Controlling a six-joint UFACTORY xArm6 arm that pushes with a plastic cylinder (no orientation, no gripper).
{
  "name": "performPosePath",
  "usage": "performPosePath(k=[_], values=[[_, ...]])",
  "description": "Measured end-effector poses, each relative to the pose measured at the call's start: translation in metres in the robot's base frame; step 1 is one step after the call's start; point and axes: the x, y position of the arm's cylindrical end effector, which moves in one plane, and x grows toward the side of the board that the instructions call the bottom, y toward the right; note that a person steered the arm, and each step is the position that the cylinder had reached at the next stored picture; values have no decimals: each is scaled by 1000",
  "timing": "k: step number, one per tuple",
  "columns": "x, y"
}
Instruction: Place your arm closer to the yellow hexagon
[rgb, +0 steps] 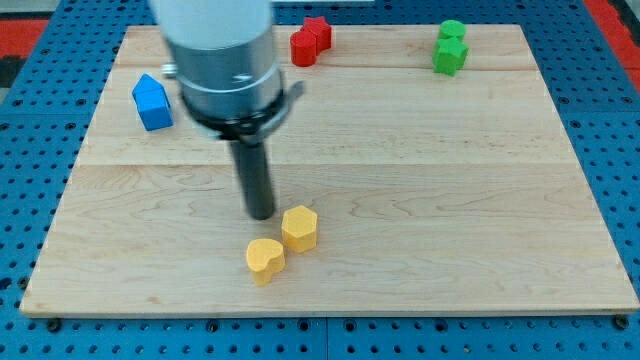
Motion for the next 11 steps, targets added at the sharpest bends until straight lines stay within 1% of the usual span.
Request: performPosePath(k=[1, 2, 3, 4, 5, 8, 9, 10, 11], values=[[12, 30], [36, 36], [16, 43], [6, -20], [25, -88], [104, -25], [104, 18], [98, 45], [108, 47]])
